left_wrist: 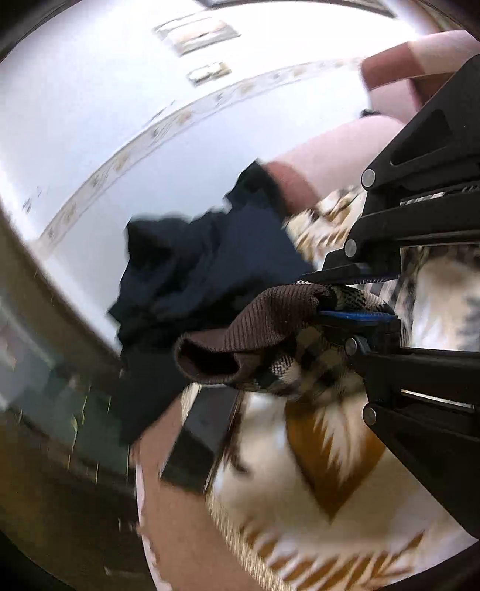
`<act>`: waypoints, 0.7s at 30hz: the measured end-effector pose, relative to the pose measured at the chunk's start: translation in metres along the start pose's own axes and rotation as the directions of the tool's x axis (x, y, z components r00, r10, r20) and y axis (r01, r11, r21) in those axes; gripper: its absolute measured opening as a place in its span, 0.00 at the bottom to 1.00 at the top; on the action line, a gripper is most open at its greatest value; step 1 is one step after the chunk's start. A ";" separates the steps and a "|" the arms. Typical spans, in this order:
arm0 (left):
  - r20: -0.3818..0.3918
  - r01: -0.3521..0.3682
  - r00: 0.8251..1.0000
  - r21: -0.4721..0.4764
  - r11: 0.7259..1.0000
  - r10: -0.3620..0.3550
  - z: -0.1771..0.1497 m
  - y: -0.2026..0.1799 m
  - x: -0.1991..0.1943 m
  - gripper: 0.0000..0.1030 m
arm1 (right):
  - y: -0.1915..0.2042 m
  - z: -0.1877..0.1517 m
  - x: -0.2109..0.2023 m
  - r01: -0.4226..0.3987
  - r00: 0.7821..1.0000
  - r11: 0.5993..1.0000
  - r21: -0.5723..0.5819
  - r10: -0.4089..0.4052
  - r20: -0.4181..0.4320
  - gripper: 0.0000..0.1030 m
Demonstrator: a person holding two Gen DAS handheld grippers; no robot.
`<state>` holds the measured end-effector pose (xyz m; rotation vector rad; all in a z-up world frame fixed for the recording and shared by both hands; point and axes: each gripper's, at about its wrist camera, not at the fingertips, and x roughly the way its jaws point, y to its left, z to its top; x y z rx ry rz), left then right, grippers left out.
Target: Fold large clothes
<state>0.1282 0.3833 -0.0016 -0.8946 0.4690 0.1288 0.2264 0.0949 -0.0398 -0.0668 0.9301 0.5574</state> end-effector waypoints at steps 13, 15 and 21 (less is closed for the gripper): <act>-0.318 0.216 0.942 0.317 0.924 -0.111 -0.130 -0.149 0.068 0.10 | -0.202 -0.077 -0.094 0.091 0.988 0.912 0.399 -0.132 0.075 0.55; -0.371 0.230 0.924 0.351 0.908 -0.090 -0.158 -0.160 0.079 0.10 | -0.222 -0.088 -0.101 0.091 0.988 0.897 0.432 -0.136 0.075 0.55; -0.482 0.257 0.875 0.382 0.888 -0.046 -0.225 -0.178 0.106 0.10 | -0.258 -0.111 -0.118 0.077 0.985 0.866 0.494 -0.142 0.095 0.55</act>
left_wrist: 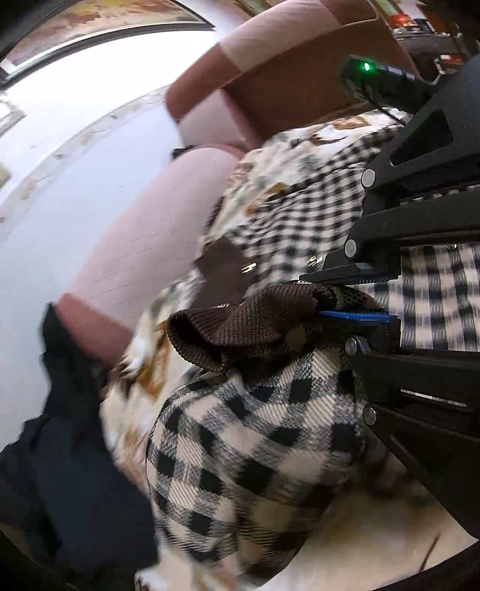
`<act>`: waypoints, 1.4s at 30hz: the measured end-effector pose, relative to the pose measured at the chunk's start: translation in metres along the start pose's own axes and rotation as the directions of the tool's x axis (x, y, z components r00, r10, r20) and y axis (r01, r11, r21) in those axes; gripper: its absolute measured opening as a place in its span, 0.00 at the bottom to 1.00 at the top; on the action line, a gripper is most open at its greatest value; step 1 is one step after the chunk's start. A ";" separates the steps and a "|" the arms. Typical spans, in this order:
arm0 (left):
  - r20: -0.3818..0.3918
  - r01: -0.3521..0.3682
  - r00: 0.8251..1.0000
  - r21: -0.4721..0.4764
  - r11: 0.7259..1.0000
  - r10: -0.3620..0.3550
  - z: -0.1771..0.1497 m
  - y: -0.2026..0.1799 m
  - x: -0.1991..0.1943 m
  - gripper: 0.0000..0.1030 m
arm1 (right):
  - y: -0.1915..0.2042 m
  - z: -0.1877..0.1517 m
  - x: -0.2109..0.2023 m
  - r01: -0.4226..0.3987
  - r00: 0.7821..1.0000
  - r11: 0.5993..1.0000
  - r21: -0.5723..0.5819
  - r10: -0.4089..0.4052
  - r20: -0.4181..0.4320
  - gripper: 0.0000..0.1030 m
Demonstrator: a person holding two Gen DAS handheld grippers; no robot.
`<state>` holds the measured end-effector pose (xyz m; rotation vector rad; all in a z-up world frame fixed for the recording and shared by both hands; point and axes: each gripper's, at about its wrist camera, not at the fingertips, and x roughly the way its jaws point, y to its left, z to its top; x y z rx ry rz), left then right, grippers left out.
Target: Fold large clothes
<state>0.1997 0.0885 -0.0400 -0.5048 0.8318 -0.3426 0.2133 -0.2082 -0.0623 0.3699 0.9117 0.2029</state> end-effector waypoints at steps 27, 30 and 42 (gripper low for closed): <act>0.084 -0.308 0.943 -0.133 0.942 0.321 0.018 0.095 -0.068 0.63 | 0.058 0.017 0.061 0.050 0.993 0.994 -0.101 -0.061 -0.099 0.69; 0.099 -0.330 0.932 -0.155 0.931 0.347 0.023 0.107 -0.069 0.63 | 0.075 0.015 0.070 0.043 0.989 0.986 -0.161 -0.065 -0.136 0.23; 0.078 -0.262 0.953 -0.280 0.924 0.294 0.030 0.132 -0.064 0.63 | 0.040 0.079 -0.010 0.242 0.970 0.955 -0.172 -0.232 0.074 0.01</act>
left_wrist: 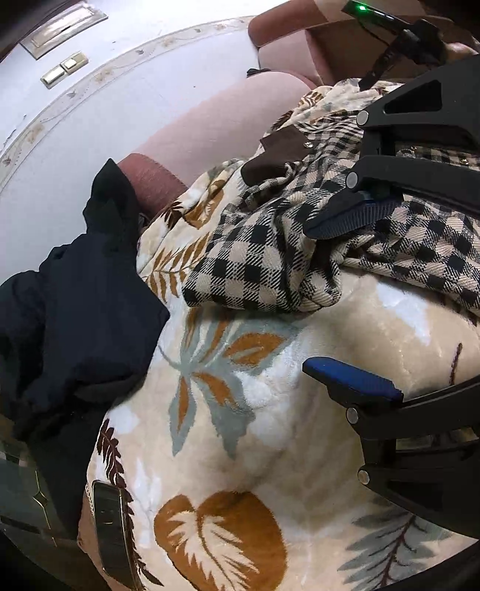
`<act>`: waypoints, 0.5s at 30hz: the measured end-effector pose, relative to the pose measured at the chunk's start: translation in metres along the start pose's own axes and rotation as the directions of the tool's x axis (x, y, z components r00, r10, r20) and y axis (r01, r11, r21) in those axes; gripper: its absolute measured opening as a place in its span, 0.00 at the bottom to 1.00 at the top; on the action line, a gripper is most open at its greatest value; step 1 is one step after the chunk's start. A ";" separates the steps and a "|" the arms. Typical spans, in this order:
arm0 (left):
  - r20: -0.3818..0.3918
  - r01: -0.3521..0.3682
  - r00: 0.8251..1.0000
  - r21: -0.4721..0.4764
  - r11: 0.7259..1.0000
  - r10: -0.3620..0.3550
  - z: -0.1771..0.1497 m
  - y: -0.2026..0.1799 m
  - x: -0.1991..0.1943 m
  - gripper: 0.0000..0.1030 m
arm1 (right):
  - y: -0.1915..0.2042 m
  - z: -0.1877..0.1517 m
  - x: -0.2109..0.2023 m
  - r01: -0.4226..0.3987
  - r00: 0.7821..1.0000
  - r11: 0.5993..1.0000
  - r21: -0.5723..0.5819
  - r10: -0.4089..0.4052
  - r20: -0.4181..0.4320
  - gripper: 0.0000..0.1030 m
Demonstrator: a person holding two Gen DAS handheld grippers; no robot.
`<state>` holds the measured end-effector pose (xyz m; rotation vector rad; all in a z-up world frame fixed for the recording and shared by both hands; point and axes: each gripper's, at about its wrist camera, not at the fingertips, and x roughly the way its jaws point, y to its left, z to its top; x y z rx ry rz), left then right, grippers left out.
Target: Fold large clothes
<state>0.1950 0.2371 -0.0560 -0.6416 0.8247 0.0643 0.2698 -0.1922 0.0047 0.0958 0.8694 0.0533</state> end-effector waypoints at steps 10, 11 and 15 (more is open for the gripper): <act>-0.030 0.005 1.000 0.049 0.999 -0.004 -0.012 -0.018 0.005 0.63 | 0.015 -0.023 0.044 -0.365 0.911 0.918 0.157 0.386 -0.142 0.40; -0.031 -0.002 1.000 0.061 0.998 0.004 -0.014 -0.020 0.007 0.63 | 0.021 -0.023 0.054 -0.379 0.901 0.910 0.169 0.405 -0.158 0.40; -0.024 -0.027 0.999 0.097 0.995 0.029 -0.015 -0.025 0.010 0.63 | 0.033 -0.027 0.082 -0.359 0.901 0.917 0.175 0.390 -0.191 0.44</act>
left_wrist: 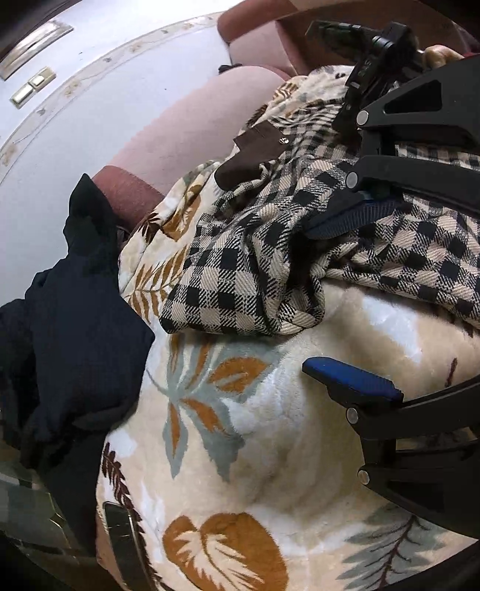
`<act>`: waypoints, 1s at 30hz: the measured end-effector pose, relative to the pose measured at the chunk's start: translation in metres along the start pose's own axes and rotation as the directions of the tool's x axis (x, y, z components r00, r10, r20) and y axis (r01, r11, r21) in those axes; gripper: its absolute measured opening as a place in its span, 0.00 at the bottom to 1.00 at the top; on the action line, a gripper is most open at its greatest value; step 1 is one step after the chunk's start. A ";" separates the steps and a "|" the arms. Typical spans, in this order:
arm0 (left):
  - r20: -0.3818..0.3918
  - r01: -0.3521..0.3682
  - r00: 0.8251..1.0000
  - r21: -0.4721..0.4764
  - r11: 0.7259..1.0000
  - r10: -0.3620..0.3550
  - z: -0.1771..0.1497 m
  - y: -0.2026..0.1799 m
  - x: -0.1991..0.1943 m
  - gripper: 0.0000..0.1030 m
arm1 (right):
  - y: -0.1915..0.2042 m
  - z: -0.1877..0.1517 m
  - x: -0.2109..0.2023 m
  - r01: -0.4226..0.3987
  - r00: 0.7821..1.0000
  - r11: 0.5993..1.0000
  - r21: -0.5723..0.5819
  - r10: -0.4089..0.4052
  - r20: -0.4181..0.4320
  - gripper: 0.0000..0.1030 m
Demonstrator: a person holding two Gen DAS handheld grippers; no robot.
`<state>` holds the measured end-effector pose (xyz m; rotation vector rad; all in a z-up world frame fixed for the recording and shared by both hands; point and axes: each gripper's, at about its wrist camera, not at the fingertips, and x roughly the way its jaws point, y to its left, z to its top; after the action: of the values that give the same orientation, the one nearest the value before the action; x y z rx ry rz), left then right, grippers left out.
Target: Fold large clothes
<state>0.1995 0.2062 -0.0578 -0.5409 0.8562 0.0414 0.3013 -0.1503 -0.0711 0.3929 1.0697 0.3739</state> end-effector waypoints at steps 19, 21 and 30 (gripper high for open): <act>-0.001 0.034 0.999 -0.046 0.998 -0.034 0.007 0.010 -0.007 0.63 | -0.019 0.018 -0.041 0.108 0.991 0.994 -0.025 -0.106 0.083 0.09; -0.002 0.035 0.999 -0.050 0.998 -0.035 0.008 0.011 -0.008 0.63 | -0.043 0.022 -0.054 0.170 0.981 0.985 0.014 -0.171 0.086 0.09; -0.013 -0.011 1.000 0.021 1.000 0.011 0.003 -0.002 0.000 0.63 | -0.143 0.012 -0.078 0.464 0.879 0.870 0.169 -0.475 0.029 0.10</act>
<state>0.2019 0.2054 -0.0553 -0.5174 0.8715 0.0392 0.2934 -0.3131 -0.0752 0.2687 1.0900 -0.1616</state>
